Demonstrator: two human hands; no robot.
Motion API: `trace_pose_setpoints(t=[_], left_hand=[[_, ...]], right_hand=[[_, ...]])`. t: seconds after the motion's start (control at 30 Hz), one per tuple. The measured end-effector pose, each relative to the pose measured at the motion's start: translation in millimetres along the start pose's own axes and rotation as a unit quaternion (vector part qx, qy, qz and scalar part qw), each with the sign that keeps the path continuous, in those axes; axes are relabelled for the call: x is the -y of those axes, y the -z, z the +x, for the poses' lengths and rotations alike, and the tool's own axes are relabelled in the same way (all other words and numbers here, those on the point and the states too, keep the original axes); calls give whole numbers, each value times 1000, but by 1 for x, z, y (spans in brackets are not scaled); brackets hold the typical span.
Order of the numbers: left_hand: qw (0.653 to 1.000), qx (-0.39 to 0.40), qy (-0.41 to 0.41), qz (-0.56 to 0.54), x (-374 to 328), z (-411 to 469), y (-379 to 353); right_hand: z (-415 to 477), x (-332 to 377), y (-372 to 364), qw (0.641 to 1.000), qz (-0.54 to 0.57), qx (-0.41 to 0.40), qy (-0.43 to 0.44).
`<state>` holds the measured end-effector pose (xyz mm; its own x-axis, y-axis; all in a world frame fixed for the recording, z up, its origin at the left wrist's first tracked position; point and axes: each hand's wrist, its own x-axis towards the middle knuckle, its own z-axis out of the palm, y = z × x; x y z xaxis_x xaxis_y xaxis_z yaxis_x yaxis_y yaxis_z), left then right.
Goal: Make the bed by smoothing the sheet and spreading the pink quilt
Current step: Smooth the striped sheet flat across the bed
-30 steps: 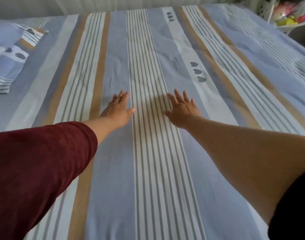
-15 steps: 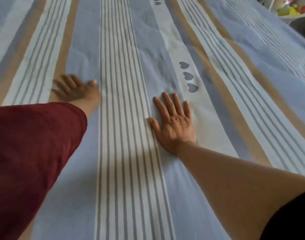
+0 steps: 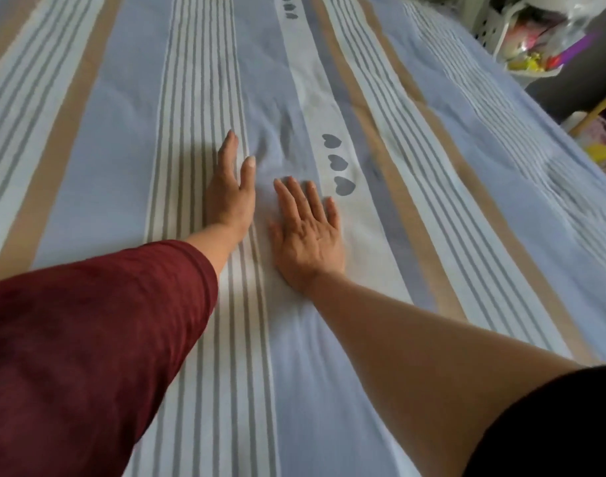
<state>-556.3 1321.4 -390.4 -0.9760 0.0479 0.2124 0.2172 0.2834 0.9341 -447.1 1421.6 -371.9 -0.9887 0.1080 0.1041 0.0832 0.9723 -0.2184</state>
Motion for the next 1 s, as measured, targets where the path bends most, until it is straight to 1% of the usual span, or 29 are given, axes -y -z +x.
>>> trace_pose_setpoints(t=[0.07,0.1,0.13,0.2,0.23,0.27,0.3,0.33,0.37,0.4,0.43,0.47,0.5,0.53,0.57,0.6,0.67,0.7,0.73,0.8,0.83,0.9,0.93,0.97,1.0], left_hand=[[1000,-13,-10,-6,3,2,-2],[1000,-26,-10,1,4,0,-3],[999,-37,-18,14,7,0,-5],[997,-31,-33,63,7,3,-5],[993,-25,-40,106,6,3,-7],[986,-21,-46,158,7,1,-6],[976,-22,-51,209,4,0,-9],[966,-16,-59,253,8,-1,-8],[956,-6,-70,286,5,-1,-12],[944,6,-72,321,3,-1,-12],[931,14,-69,359,1,0,-12],[917,10,-53,394,-2,2,-16],[907,-4,-22,420,-9,3,-27],[904,-25,12,426,-20,3,-42],[912,-34,30,409,-34,1,-63],[926,-30,28,375,-50,-2,-89],[952,19,-25,304,-70,-9,-141],[954,38,-50,292,-74,-12,-157],[952,42,-64,298,-74,-13,-176],[934,27,-75,348,-63,-15,-192],[925,24,-86,368,-59,-15,-197],[914,29,-105,391,-53,-15,-199],[910,26,-106,401,-51,-13,-200],[908,25,-107,405,-50,-13,-201],[906,22,-110,409,-50,-13,-203]], right_hand=[[34,-12,0,997,-26,54,45],[51,-27,0,994,-47,81,54],[65,-46,4,994,-61,88,35],[70,-86,33,992,-65,75,-80],[59,-102,59,987,-47,81,-133],[47,-114,80,980,3,105,-168],[38,-128,99,978,25,112,-172],[32,-134,109,977,32,91,-191],[29,-143,114,972,71,53,-219],[32,-165,105,965,57,59,-248],[31,-191,83,958,7,93,-271],[20,-205,71,951,-23,95,-293],[20,-217,61,949,-48,95,-295],[20,-225,55,950,-29,78,-300],[18,-230,52,955,-24,64,-289],[18,-232,50,961,-28,57,-269],[20,-236,46,972,-51,47,-223],[22,-236,43,978,-50,37,-201],[24,-246,42,980,-60,29,-190],[35,-263,41,987,-71,14,-145],[44,-274,45,991,-68,-1,-113],[59,-278,53,998,-44,-37,-15],[72,-276,56,998,-29,-28,56],[83,-277,53,993,-17,7,120],[92,-279,54,986,-3,59,157]])
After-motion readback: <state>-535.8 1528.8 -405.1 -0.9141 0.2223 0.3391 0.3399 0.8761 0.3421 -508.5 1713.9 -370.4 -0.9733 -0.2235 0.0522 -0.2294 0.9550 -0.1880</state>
